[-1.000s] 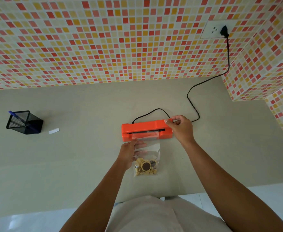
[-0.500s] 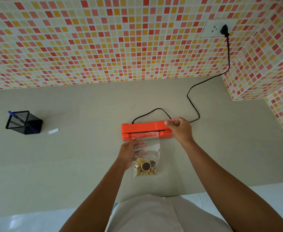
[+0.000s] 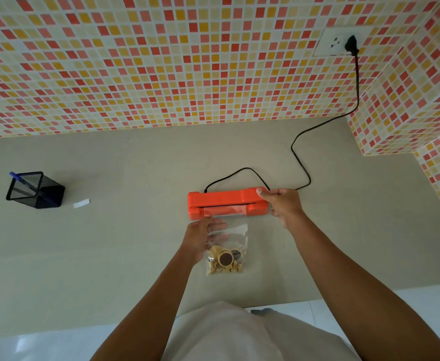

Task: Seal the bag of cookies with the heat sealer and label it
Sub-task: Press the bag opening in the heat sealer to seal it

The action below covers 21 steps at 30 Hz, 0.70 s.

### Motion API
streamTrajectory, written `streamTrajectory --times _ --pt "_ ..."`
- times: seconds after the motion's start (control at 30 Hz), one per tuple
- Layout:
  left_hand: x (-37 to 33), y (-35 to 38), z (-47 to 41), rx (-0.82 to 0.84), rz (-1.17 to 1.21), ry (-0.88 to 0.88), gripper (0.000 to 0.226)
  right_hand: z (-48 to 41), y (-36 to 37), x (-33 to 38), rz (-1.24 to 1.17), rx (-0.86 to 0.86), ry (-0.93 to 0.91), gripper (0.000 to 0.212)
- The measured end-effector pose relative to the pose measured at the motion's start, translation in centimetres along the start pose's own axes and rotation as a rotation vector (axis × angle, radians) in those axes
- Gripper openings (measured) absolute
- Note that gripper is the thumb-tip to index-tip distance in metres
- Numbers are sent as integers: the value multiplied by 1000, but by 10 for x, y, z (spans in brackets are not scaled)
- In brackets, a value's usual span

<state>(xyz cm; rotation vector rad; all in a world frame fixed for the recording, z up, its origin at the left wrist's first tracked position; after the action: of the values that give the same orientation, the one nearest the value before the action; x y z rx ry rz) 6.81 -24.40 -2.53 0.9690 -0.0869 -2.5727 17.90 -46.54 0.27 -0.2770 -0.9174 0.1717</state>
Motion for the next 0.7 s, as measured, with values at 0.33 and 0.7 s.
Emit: streamTrajectory --times 0.33,0.7 --pt "-1 0 -2 2 -15 18 38 -4 1 -5 15 -37 -32 33" --pt "-1 -1 -2 -5 -31 29 38 -5 3 -5 -10 1 -41 26"
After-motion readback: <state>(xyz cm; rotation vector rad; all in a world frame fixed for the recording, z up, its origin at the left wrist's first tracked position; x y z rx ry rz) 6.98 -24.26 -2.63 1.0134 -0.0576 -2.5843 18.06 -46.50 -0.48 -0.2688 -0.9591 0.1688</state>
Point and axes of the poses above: each hand's wrist, its own z-axis away from the middle knuckle, its own y-axis out of the palm, x = y × z, the point moved 5 cm from there along -z, towards the middle knuckle, and after that the axes turned 6 degrees about z, right-handed, at the moved point
